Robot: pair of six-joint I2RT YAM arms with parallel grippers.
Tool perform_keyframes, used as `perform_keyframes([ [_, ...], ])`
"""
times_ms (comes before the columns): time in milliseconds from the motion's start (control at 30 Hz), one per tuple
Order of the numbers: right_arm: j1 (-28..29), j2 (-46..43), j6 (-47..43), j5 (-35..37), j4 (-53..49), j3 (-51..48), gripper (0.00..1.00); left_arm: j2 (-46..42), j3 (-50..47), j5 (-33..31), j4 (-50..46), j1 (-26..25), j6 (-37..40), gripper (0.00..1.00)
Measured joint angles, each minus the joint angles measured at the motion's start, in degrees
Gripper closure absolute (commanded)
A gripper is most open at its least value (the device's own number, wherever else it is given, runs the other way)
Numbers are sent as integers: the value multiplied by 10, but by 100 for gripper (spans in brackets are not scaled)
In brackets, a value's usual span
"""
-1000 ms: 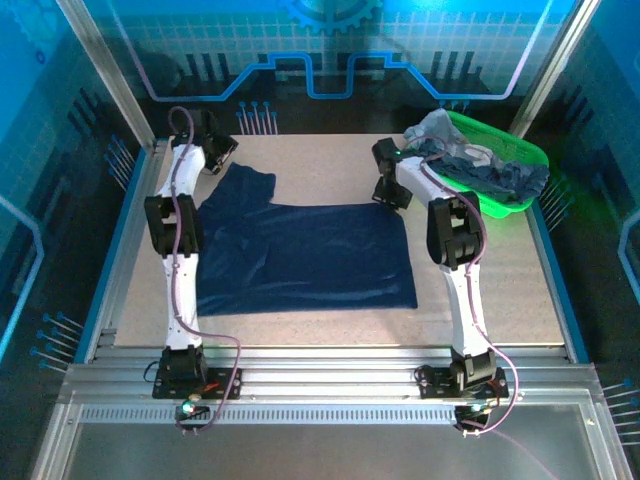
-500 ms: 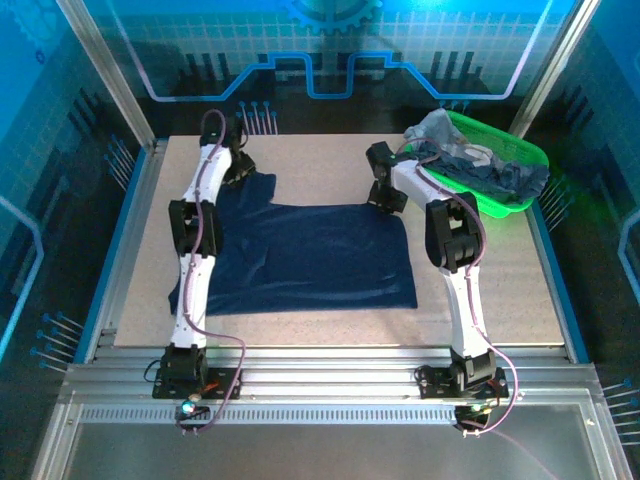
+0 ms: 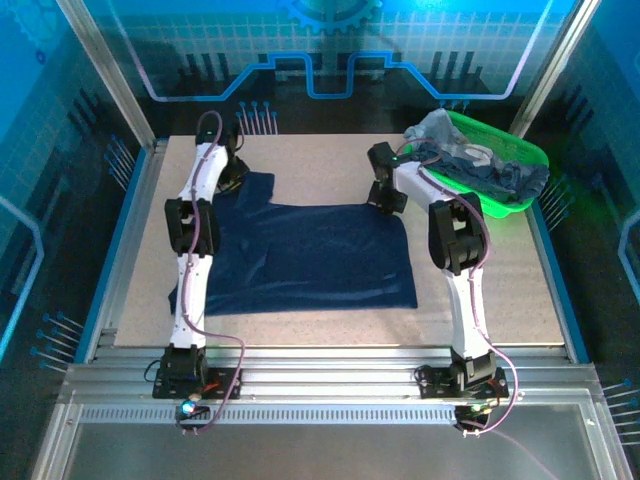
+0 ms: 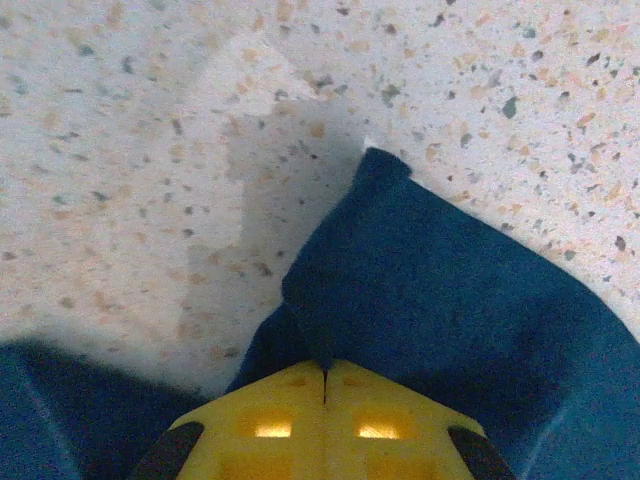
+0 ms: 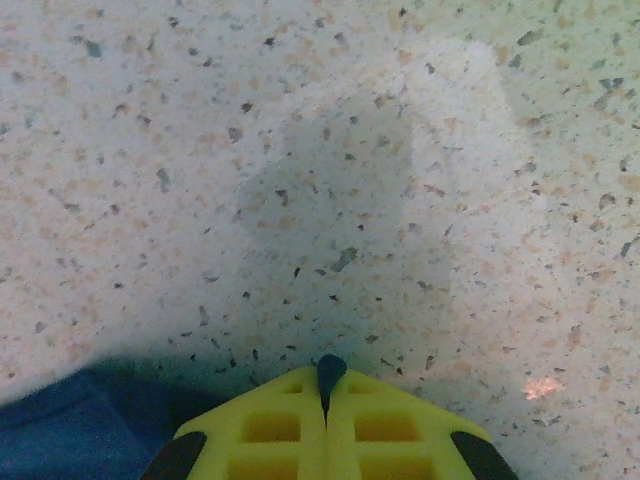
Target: Fold and stack the t-shirts
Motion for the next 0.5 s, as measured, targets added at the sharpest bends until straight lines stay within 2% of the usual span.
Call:
perform_keyframes([
  [167,0,-11,-25,-8,18,-2,100,-71,-64,-15,29,2,24,100],
  [333,0,-26,-47,-18,25,-3,100,-206,-222,-15,97,2,35,100],
  [500,0,-44,-64,-20,33,-10,100,-293,-332,-12,144,2,40,100],
])
